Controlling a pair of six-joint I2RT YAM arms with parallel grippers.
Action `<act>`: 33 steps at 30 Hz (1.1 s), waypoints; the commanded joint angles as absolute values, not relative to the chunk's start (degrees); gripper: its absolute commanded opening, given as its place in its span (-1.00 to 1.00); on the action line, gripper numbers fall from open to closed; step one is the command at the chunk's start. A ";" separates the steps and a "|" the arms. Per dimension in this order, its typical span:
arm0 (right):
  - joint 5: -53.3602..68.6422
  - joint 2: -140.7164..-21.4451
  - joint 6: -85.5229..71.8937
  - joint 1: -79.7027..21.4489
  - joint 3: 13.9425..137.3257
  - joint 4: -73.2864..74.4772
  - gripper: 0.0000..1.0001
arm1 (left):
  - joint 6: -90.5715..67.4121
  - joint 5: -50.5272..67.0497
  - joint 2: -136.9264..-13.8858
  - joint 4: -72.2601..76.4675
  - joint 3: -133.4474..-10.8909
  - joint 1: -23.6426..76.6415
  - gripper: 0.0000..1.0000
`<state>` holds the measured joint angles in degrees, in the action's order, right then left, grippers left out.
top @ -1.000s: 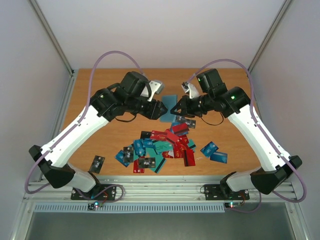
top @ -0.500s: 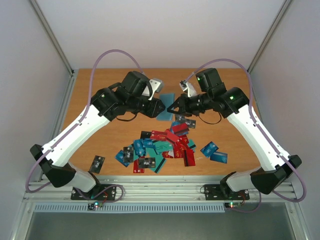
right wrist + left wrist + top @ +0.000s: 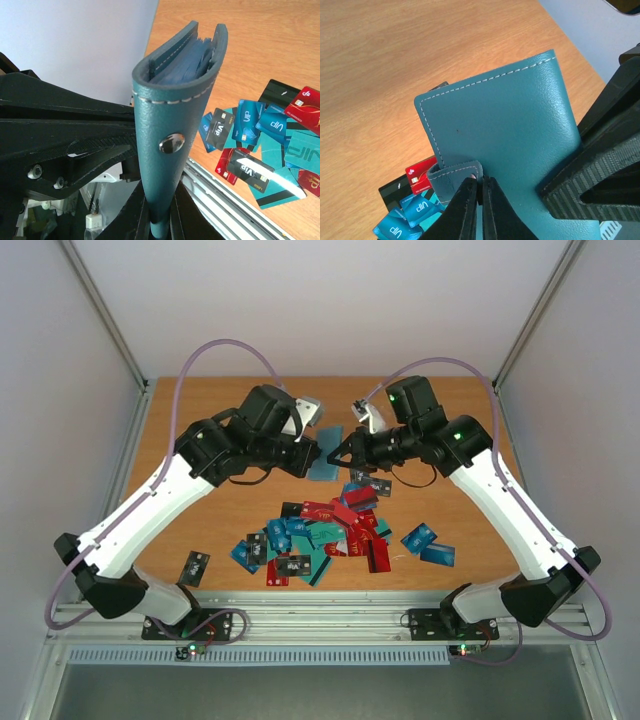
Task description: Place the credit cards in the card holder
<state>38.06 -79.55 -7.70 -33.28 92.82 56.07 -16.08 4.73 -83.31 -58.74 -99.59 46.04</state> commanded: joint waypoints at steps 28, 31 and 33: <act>40.92 -77.36 -4.13 -35.97 95.14 59.04 -0.97 | -18.06 -14.33 -79.60 -60.53 -94.31 44.43 -0.99; 39.07 -77.40 -3.40 -35.95 95.50 60.31 -0.97 | -19.59 -16.94 -77.09 -61.55 -92.05 41.74 -0.99; 37.02 -77.62 -3.18 -35.86 95.70 61.53 -0.98 | -21.28 -16.65 -74.69 -61.17 -90.18 39.84 -0.76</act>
